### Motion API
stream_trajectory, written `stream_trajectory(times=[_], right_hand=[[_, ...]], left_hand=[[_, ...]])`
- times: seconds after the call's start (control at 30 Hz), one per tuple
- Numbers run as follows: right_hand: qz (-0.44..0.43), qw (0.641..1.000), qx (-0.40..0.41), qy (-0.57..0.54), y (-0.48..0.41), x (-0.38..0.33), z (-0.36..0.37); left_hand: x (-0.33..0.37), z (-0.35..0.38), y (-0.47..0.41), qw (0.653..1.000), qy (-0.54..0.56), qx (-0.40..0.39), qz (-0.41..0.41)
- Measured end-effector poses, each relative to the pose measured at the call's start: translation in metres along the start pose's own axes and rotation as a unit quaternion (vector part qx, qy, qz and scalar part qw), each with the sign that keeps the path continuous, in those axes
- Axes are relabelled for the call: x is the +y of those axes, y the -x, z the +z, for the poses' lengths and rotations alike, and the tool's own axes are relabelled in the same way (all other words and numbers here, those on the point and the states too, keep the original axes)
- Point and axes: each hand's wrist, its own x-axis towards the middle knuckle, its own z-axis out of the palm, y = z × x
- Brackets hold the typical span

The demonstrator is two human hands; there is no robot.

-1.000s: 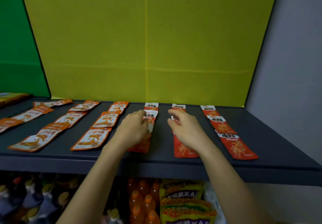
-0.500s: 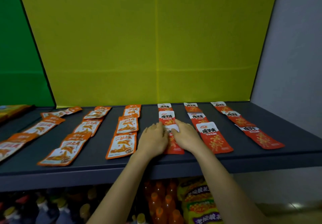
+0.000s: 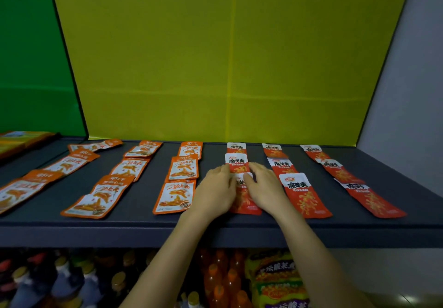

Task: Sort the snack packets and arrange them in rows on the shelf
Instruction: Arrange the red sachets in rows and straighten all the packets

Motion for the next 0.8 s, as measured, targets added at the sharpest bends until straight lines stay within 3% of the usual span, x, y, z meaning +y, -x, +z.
stream_trajectory(times=[0.23,0.4,0.8], right_hand=[[-0.066,0.996,-0.015,-0.051,0.000,-0.047,0.005],[-0.035,0.995,-0.068,-0.068,-0.003,-0.085,0.035],[0.008,0.999,-0.045,0.021,0.010,-0.094,0.068]], left_hand=[[-0.035,-0.068,0.015,0.996,-0.007,0.090,-0.017],[-0.081,-0.076,0.015,0.992,-0.049,-0.015,-0.116],[-0.105,-0.061,0.018,0.997,-0.060,-0.050,-0.020]])
